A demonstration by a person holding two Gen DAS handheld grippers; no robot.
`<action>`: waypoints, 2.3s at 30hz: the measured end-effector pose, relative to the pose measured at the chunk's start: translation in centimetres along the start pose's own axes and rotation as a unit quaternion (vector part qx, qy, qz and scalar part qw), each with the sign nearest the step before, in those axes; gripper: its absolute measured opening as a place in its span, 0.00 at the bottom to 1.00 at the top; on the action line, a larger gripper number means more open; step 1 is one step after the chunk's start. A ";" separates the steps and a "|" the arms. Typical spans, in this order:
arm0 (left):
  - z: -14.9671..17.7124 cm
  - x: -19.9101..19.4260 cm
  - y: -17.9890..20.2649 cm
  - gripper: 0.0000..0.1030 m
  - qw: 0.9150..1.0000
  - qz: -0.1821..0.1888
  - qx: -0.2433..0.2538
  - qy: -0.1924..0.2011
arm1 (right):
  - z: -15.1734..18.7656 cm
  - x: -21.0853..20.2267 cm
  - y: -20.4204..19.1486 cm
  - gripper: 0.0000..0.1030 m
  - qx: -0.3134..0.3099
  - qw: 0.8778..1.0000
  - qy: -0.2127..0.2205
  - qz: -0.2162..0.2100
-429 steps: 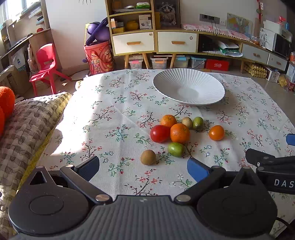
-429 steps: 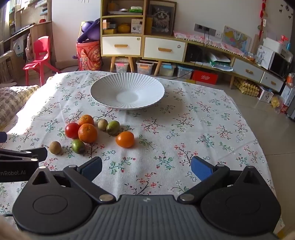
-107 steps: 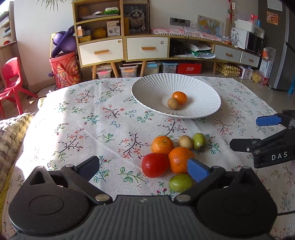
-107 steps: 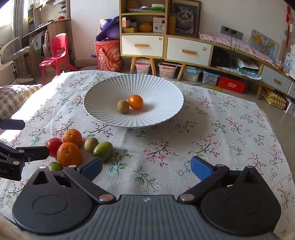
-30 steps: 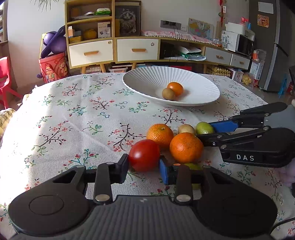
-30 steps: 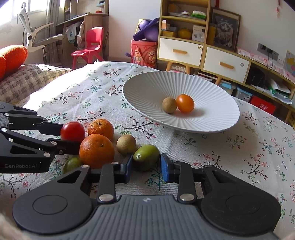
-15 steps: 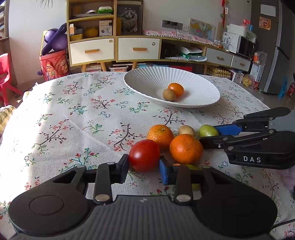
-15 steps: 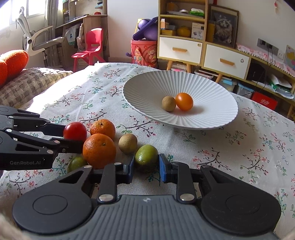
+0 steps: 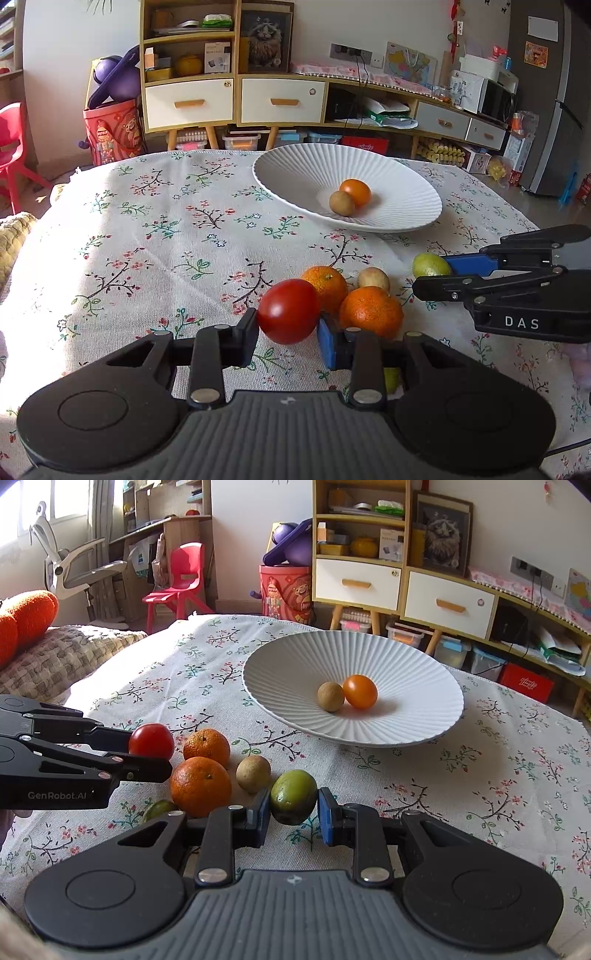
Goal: Organize fruits
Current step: 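Carry the tomato with the left gripper while the right gripper carries the lime to the bowl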
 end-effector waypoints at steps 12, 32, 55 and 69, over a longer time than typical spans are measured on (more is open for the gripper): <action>-2.0 -0.7 -0.1 0.18 1.000 -0.003 -0.010 0.007 | -1.3 -1.2 0.4 0.24 0.010 1.000 0.016 -0.003; -6.1 1.0 1.8 0.18 1.000 -0.002 -0.007 0.010 | -3.9 -1.4 3.2 0.24 0.044 0.998 0.037 0.029; -10.6 7.6 2.4 0.18 0.999 -0.020 0.019 -0.015 | -5.4 2.5 5.3 0.24 0.054 0.998 0.003 0.041; -10.8 8.7 3.6 0.19 0.998 -0.008 0.053 -0.016 | -5.3 3.7 5.5 0.24 0.043 0.998 -0.020 0.044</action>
Point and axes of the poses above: each gripper's, at about its wrist camera, not at the fingertips, and x roughly the way its jaws point, y to its right, z to its underside, the point moved 3 cm from there along x, roughly the way its jaws point, and after that the axes turned 8 degrees about -y, right-handed, at the moved point
